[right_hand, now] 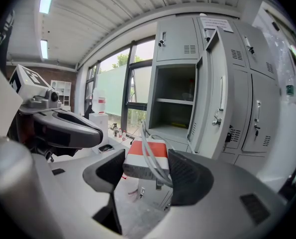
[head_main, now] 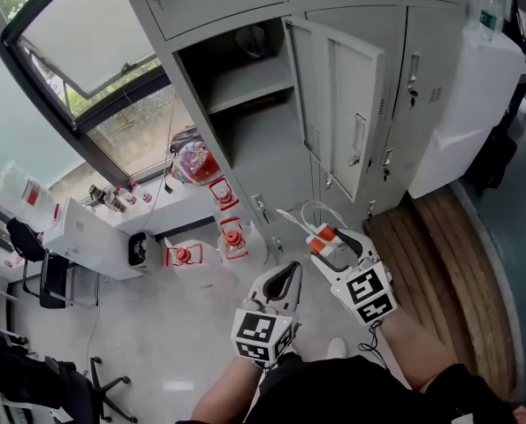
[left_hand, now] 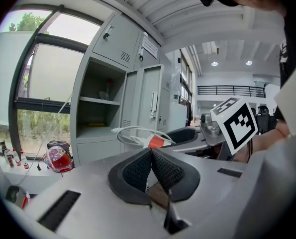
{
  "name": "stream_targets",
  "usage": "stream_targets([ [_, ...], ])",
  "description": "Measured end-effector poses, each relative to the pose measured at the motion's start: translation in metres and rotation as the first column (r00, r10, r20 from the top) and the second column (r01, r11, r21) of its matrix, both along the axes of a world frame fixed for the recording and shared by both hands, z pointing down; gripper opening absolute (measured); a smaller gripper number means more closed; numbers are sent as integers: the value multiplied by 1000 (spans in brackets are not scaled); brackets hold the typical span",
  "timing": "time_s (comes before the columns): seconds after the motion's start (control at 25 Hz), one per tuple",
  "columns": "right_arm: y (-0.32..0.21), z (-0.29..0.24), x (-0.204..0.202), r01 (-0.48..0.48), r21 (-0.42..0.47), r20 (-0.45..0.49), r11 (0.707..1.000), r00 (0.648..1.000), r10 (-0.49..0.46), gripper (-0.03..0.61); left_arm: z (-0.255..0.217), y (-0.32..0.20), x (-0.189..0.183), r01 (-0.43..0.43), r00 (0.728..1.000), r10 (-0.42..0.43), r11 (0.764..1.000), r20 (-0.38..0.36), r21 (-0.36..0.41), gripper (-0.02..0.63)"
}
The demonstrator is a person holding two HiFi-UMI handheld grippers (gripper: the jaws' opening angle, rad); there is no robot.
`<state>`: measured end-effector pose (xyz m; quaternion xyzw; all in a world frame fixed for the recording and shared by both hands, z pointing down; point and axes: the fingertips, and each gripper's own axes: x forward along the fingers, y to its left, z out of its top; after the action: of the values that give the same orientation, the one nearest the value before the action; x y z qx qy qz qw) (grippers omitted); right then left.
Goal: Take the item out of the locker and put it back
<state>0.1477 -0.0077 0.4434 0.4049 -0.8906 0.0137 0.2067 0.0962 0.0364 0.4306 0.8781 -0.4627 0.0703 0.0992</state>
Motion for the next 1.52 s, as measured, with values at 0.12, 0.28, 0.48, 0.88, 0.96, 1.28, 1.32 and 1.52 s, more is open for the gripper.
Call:
stream_targets([
  [0.12, 6, 0, 4, 7, 2, -2, 1000, 1000, -7, 324, 2, 7, 4, 8, 1000, -8, 1000, -6, -1, 17],
  [0.28, 12, 0, 6, 17, 4, -6, 1000, 1000, -17, 324, 4, 14, 8, 15, 1000, -15, 1000, -12, -4, 17],
  [0.48, 15, 0, 3, 16, 4, -3, 1000, 1000, -16, 324, 6, 19, 4, 18, 1000, -18, 1000, -12, -6, 16],
  [0.88, 3, -5, -28, 11, 15, -10, 1000, 1000, -11, 324, 0, 11, -29, 19, 1000, -19, 1000, -16, 2, 17],
  [0.96, -3, -8, -36, 6, 20, -12, 1000, 1000, -6, 324, -1, 7, -39, 14, 1000, -14, 1000, -13, 3, 17],
  [1.28, -37, -18, -72, -23, 43, -24, 999, 999, 24, 324, -5, -22, -78, -12, 1000, 12, 1000, -16, 15, 17],
  [1.32, -41, -19, -76, -27, 46, -27, 999, 999, 28, 324, -6, -25, -83, -17, 1000, 17, 1000, -16, 17, 17],
  [1.52, -65, -22, -93, -61, 56, -43, 997, 997, 64, 324, -7, -45, -105, -48, 999, 48, 999, -21, 26, 17],
])
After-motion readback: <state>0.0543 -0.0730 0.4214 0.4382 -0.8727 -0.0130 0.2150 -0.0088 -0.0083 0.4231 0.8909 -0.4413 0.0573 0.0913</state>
